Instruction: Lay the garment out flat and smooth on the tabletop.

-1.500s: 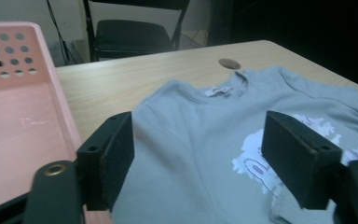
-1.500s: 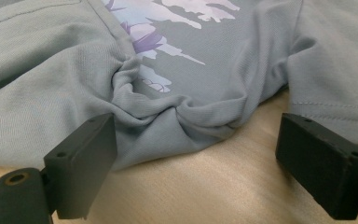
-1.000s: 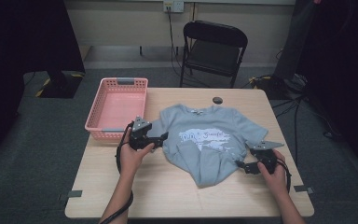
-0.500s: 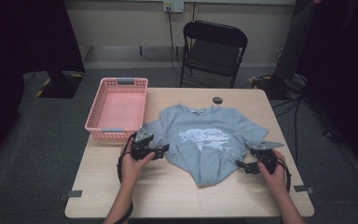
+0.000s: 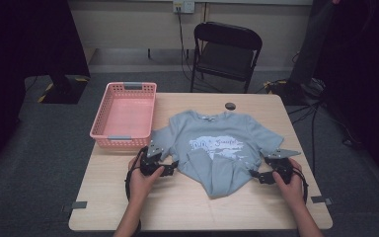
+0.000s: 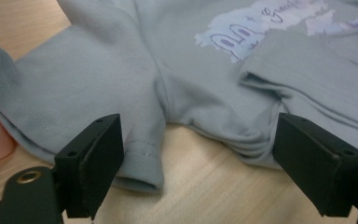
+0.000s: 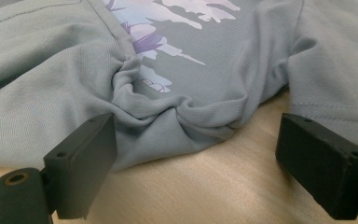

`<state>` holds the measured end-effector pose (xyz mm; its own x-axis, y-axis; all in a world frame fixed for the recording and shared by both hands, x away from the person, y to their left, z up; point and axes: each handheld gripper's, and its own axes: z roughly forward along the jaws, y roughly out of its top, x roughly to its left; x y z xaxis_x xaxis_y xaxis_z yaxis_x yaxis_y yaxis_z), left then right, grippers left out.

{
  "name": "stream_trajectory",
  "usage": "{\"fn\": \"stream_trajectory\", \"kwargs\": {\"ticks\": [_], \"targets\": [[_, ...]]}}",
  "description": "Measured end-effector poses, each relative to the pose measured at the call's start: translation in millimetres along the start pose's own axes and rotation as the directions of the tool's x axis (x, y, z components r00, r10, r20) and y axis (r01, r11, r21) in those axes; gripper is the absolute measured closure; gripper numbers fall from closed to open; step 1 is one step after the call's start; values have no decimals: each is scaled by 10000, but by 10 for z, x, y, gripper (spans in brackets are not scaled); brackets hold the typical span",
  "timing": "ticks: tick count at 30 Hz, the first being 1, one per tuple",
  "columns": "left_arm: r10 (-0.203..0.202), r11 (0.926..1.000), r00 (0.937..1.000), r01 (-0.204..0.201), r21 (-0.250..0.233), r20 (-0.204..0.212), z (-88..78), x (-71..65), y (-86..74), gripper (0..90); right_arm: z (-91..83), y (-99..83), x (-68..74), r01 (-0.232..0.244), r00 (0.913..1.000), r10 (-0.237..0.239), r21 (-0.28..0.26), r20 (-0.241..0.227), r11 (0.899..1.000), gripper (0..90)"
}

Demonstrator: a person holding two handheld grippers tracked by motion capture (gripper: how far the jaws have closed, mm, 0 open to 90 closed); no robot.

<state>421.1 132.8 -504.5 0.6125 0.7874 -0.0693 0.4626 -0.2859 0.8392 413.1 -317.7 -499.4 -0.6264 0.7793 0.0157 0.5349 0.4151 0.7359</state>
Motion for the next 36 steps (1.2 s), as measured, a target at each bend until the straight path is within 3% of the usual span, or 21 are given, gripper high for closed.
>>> {"fn": "stream_trajectory", "kwargs": {"ticks": [14,36], "targets": [[773,9958,9967,-760,502,-236,-30,-37,-106,157,1,1,0,5,10000,-5,-2,-3,10000,117],[681,9966,9972,-666,490,-295,-34,-46,-115,147,0,4,-9,-71,10000,71,-21,-45,10000,119]]}}
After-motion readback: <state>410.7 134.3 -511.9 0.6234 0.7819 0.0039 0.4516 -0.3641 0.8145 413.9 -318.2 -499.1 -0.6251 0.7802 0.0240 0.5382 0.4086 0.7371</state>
